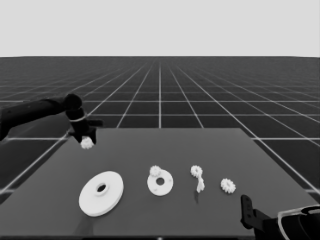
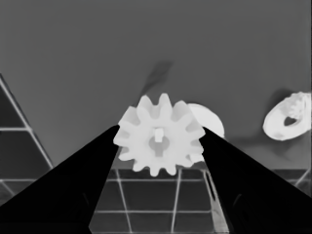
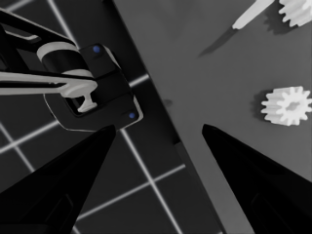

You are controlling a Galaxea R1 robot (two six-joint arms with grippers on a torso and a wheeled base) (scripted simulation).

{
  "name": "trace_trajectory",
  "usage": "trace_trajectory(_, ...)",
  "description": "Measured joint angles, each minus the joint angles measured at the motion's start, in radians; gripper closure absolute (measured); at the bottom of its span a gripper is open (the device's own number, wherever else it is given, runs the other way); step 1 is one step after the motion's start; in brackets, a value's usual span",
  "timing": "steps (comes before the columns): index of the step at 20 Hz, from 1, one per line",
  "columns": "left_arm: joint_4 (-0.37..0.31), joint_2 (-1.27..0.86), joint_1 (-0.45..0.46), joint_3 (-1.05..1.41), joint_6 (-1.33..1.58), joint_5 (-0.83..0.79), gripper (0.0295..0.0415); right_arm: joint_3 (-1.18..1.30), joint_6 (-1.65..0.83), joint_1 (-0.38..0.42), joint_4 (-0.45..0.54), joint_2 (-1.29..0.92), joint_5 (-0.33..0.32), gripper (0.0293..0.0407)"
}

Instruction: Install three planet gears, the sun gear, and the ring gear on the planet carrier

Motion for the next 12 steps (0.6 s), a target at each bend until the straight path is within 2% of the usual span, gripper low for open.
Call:
trace_trajectory(3,-0.004,0.004,-0.006,-0.008,0.004,0.006,0.0398,0.000,0.000,0.000,0.000,0.000,0.000,0.0315)
trace_trajectory(4,-0.016,-0.037,-0.010,0.399,-0.477,-0.001,0.0398,0.000,0.000,0.000,0.000,0.000,0.000,0.0315)
trace_trajectory(5,-0.023,0.099,-0.012,0.608,-0.771,-0.008,0.0398,0.000,0.000,0.000,0.000,0.000,0.000,0.0315)
trace_trajectory(6,-0.027,0.257,-0.014,0.624,-0.910,-0.014,0.0398,0.000,0.000,0.000,0.000,0.000,0.000,0.0315)
trace_trajectory(8,-0.029,0.432,-0.017,0.555,-0.989,-0.018,0.0398,0.000,0.000,0.000,0.000,0.000,0.000,0.0315)
trace_trajectory(12,-0.029,0.510,-0.019,0.496,-1.005,-0.019,0.0398,0.000,0.000,0.000,0.000,0.000,0.000,0.0315)
